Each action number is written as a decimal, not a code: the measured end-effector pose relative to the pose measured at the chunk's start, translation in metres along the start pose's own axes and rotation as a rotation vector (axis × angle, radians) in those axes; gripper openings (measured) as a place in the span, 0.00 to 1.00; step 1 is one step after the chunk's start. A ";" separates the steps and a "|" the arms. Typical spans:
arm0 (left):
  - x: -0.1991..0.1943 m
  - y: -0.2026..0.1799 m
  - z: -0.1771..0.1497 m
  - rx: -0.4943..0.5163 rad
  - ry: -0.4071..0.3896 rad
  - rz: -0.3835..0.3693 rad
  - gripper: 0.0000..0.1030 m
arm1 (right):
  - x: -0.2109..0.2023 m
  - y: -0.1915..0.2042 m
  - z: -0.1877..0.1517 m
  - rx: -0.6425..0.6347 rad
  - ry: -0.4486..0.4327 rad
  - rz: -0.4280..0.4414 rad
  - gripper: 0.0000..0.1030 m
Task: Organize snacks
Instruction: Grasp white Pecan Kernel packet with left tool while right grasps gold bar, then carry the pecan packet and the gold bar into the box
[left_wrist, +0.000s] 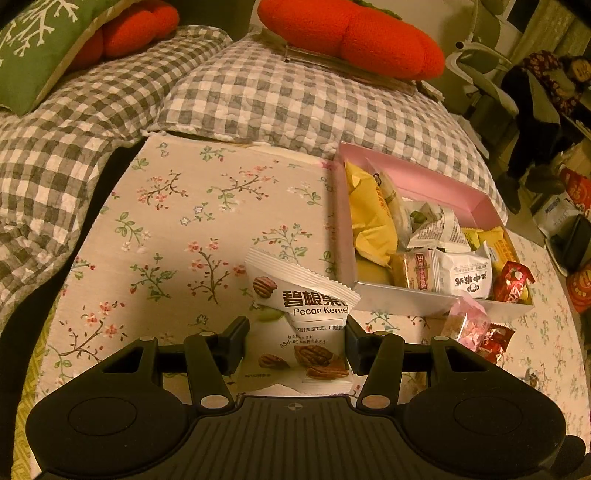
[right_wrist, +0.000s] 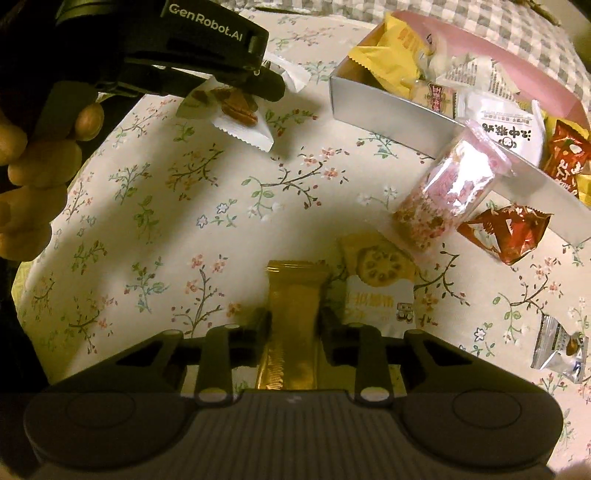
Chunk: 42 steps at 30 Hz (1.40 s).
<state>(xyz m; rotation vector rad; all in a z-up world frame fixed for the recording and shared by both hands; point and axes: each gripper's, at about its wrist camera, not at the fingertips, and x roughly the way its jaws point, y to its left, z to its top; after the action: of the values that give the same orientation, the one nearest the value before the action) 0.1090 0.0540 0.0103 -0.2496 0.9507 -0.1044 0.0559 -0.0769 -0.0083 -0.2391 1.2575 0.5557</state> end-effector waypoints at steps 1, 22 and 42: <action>0.000 0.000 0.000 0.003 0.000 0.000 0.49 | -0.002 0.000 0.000 0.000 -0.003 -0.004 0.26; -0.001 -0.003 0.001 0.017 -0.008 0.005 0.49 | -0.033 -0.027 0.012 0.112 -0.173 0.017 0.26; -0.004 -0.021 0.010 0.045 -0.062 -0.055 0.49 | -0.076 -0.124 0.008 0.436 -0.366 -0.003 0.26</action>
<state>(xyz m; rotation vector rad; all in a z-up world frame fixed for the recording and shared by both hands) 0.1156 0.0364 0.0241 -0.2361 0.8790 -0.1679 0.1121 -0.1980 0.0504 0.2190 0.9895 0.2926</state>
